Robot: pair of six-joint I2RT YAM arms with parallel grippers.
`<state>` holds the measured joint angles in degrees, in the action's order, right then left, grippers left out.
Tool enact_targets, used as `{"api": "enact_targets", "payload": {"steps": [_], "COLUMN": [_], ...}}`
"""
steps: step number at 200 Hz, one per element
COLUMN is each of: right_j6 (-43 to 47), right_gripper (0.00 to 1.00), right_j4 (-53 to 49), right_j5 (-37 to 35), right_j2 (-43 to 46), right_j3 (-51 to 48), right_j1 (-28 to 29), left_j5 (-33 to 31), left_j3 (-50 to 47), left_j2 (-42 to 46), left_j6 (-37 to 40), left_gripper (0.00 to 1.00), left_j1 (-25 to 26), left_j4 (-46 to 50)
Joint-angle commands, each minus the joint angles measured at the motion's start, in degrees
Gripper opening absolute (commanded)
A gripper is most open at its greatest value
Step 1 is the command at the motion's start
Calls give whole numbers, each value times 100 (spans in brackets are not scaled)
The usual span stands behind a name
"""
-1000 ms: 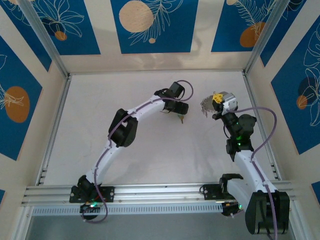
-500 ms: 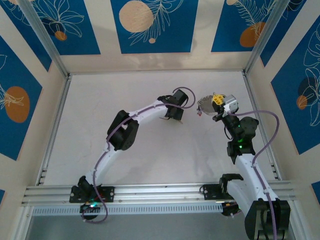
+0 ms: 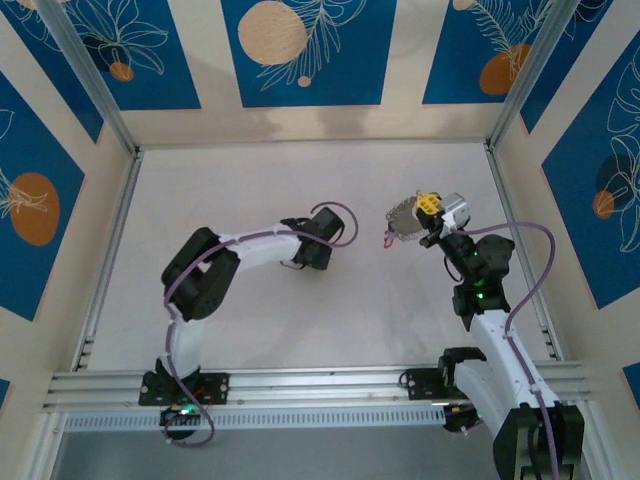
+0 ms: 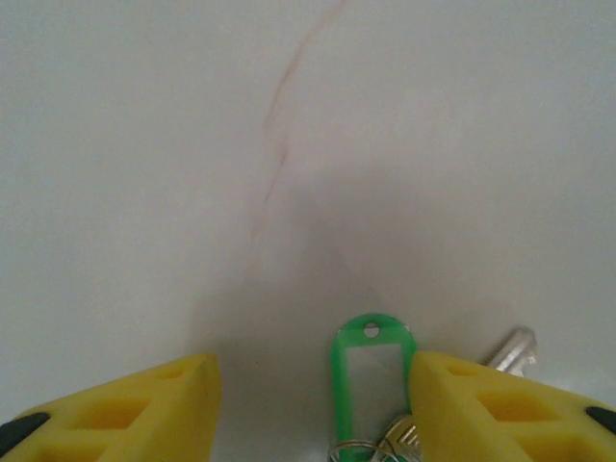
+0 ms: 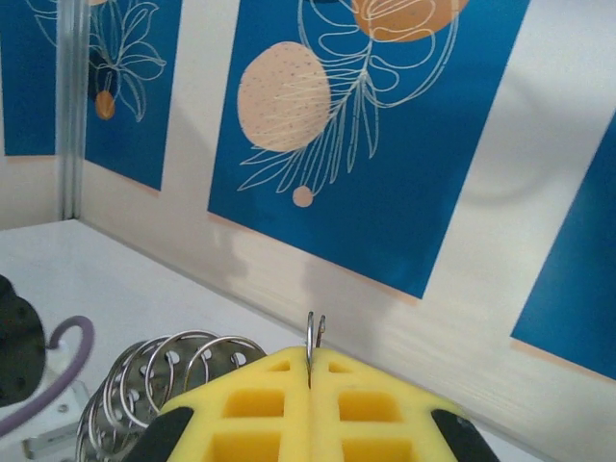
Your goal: Put the keys on the keyring
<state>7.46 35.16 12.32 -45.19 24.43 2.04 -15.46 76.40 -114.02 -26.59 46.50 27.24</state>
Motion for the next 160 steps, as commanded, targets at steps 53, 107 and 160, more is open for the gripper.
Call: {"api": "enact_targets", "payload": {"steps": [53,107,160], "right_j6": [123,282,309], "right_gripper": [0,0,0], "right_j4": [-217,-561,-685], "right_j5": [307,451,485], "right_j2": [27,102,160], "right_j3": [295,368,403], "right_j1": [440,575,627], "left_j5": [672,2394,4398], "left_j3": [-1003,-827,-75], "left_j2": [1944,1822,1215], "left_j6": [901,2423,5922], "left_gripper": [57,46,51], "left_j1": [4,-226,-1076], "left_j4": [604,872,1971]}}
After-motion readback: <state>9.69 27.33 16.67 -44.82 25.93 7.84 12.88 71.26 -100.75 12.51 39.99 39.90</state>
